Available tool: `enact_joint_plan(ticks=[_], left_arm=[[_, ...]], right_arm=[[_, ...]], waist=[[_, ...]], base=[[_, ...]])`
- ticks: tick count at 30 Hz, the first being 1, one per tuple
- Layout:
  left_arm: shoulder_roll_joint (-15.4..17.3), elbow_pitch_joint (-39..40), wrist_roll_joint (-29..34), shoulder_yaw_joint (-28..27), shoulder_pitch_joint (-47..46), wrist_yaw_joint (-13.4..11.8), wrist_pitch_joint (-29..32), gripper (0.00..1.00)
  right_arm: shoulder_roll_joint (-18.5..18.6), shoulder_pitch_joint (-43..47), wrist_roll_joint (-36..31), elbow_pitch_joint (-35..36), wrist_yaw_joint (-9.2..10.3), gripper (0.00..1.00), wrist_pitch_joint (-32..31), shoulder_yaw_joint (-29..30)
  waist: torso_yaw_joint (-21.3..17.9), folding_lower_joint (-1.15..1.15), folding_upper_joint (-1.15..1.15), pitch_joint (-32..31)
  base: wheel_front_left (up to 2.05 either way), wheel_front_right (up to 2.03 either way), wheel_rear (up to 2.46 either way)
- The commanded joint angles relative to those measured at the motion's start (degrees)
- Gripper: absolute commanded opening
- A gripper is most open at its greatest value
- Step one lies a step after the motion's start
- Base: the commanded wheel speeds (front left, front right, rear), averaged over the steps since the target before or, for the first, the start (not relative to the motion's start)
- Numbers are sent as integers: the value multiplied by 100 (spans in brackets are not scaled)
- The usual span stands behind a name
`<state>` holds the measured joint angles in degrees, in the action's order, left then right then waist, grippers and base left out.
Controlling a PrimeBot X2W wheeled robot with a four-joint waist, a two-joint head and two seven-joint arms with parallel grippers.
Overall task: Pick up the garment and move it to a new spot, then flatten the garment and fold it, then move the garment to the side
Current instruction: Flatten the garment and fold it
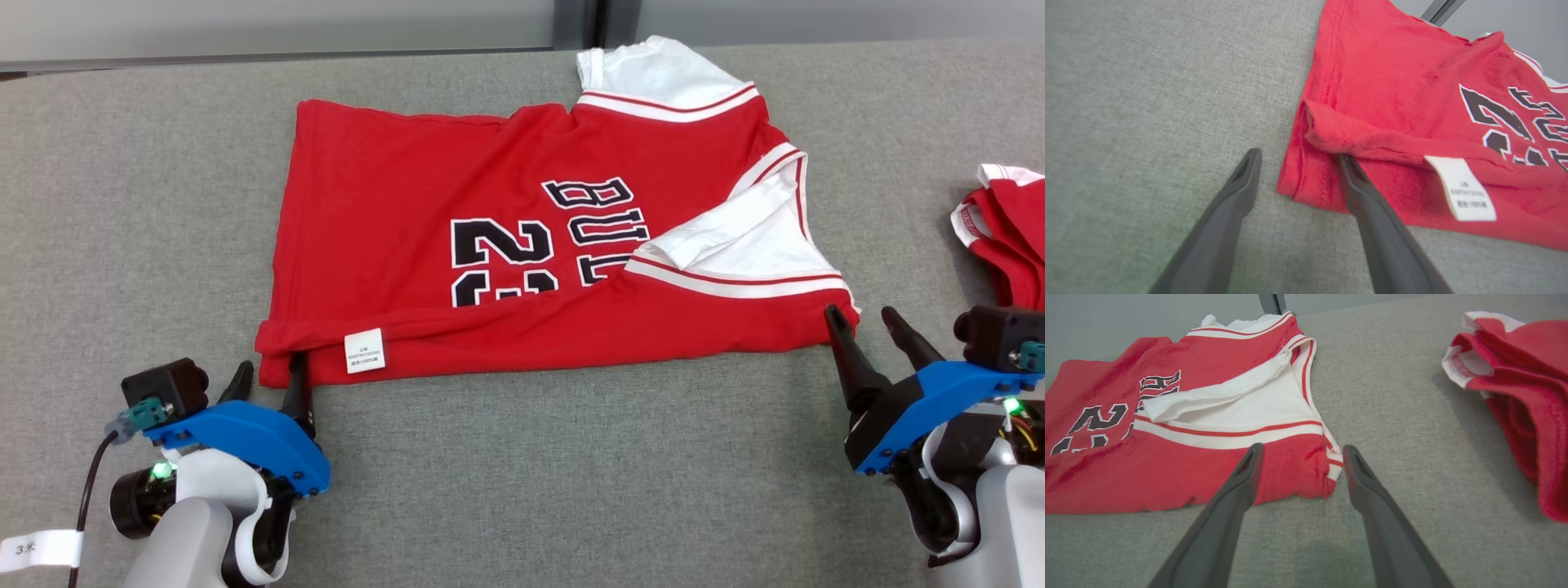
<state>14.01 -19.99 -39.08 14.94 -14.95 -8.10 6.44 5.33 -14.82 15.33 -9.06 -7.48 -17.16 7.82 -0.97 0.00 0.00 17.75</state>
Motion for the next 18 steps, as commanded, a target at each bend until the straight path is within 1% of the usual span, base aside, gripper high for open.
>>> enact_joint_plan(ticks=[1,2,3,4,9,12,15,16,18], left_arm=[[22,-104,54,57,-106,-4,50,94],[26,-158,84,94,-124,1,69,43],[30,-200,104,139,-138,0,92,4],[17,-241,110,175,-140,5,113,0],[-14,-377,123,260,-166,60,115,0],[-35,-404,124,287,-179,89,107,0],[-59,-447,144,348,-208,121,87,0],[-66,-455,149,364,-218,135,81,0],[-72,-463,162,401,-246,153,59,0]], right_arm=[[-51,-30,-85,-110,-3,100,77,49],[-68,-79,-141,-179,-3,100,123,107],[-91,-120,-188,-255,-3,100,156,171],[-127,-158,-216,-327,-3,100,188,214],[-218,-336,-347,-685,-3,100,263,382],[-232,-410,-439,-835,-3,100,238,350],[-239,-547,-595,-1199,-3,100,161,286],[-242,-557,-654,-1299,-3,97,106,288],[-252,-586,-672,-1423,-4,0,118,231]], waist=[[-16,0,0,34],[-23,0,0,50],[-28,0,0,69],[-28,0,0,84],[2,0,0,159],[20,0,0,180],[61,0,0,202],[74,0,0,201],[96,0,0,185]], base=[[0,0,0],[0,0,0],[0,0,0],[0,0,0],[0,0,0],[0,0,0],[0,0,0],[0,0,0],[0,0,0]])
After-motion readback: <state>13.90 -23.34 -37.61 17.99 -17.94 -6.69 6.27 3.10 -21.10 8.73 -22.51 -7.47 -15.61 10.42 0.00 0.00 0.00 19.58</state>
